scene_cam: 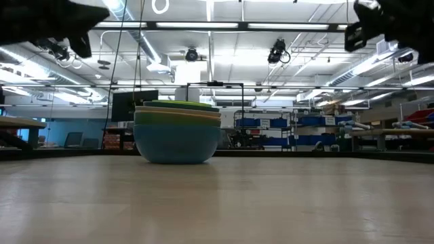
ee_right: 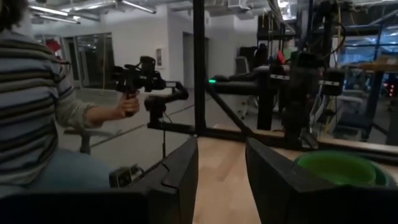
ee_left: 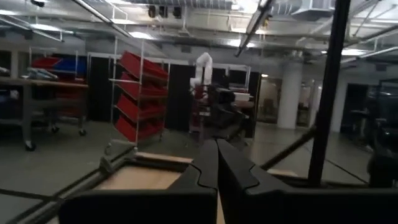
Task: Nest bowls inside each other
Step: Return to Home Position
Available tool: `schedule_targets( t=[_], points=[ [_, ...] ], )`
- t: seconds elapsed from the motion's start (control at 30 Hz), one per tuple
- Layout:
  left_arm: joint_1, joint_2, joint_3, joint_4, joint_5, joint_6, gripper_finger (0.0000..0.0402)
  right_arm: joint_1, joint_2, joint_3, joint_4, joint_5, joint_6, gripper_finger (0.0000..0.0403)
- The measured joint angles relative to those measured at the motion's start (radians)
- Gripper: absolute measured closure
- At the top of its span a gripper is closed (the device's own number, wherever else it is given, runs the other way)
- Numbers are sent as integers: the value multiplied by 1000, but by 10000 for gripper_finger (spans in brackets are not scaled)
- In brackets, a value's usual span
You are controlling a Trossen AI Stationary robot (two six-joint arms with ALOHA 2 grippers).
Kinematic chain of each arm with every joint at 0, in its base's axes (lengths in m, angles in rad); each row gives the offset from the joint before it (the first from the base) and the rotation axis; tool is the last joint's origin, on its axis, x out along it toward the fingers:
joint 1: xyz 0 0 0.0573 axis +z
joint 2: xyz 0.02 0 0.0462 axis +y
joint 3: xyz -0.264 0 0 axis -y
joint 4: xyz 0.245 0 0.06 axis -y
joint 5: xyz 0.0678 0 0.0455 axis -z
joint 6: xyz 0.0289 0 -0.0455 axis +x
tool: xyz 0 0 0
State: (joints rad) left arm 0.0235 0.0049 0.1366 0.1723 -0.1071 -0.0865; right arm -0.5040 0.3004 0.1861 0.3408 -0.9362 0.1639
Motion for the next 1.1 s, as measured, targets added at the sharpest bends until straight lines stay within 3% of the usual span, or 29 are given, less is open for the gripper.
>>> schedule_targets(
  t=[0.27,0.4,0.67,0.77,0.9,1.1],
  points=[
    [0,0,-128,56,5,-3,398,27,0,-172,114,13,-33,280],
    [0,1,-128,-12,-23,2,396,37,1,-177,38,42,-74,280],
    [0,1,-128,-19,-41,21,395,39,0,-177,54,51,-69,280],
    [0,1,-128,-3,-41,4,395,39,0,-177,140,34,19,280],
    [0,1,-128,-3,-47,0,395,28,-4,-177,375,-65,117,281],
    [0,1,-129,-12,-64,35,394,-15,-4,-177,146,-55,-17,280]
  ],
)
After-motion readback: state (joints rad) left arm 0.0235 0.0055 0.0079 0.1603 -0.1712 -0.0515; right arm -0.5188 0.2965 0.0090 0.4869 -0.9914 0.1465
